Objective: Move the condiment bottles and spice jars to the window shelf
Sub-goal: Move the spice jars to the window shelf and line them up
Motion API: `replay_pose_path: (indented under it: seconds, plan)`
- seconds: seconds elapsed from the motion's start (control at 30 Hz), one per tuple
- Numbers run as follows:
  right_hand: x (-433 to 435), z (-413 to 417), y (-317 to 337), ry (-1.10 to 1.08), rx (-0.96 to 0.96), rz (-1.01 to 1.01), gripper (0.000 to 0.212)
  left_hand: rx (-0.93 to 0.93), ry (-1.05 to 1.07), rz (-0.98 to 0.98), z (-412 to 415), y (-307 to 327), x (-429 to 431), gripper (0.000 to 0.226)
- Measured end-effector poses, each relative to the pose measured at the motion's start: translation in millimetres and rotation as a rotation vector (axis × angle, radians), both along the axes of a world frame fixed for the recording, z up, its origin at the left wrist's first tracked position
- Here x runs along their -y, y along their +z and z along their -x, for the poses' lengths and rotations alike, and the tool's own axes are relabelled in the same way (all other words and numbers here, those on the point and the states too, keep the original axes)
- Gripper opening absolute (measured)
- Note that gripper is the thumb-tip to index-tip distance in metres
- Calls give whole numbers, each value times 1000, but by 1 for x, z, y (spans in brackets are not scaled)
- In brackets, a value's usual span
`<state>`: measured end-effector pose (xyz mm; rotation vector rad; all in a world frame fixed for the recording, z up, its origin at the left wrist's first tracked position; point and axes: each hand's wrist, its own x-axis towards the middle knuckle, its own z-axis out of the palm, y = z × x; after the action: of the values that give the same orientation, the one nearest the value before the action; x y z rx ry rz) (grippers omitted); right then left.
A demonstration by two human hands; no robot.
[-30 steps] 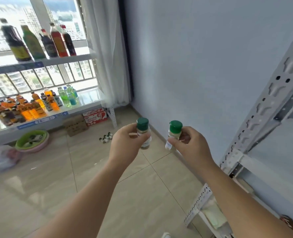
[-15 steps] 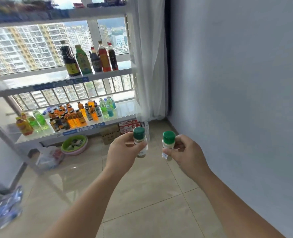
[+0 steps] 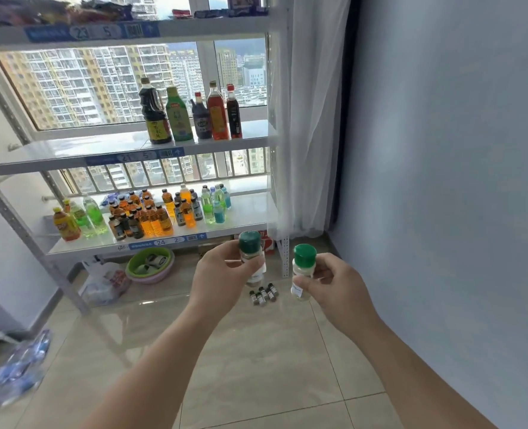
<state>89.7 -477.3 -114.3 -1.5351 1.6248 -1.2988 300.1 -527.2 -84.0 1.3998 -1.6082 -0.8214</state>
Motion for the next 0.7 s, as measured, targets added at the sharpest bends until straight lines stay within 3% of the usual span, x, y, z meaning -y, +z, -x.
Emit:
replay_pose_path:
  seconds: [0.37, 0.7]
  plan:
    - [124, -25, -8, 10, -27, -36, 23, -45, -8, -37, -19, -21, 130, 29]
    - [266, -76, 17, -9, -63, 8, 25, -39, -62, -8, -63, 6, 279, 30]
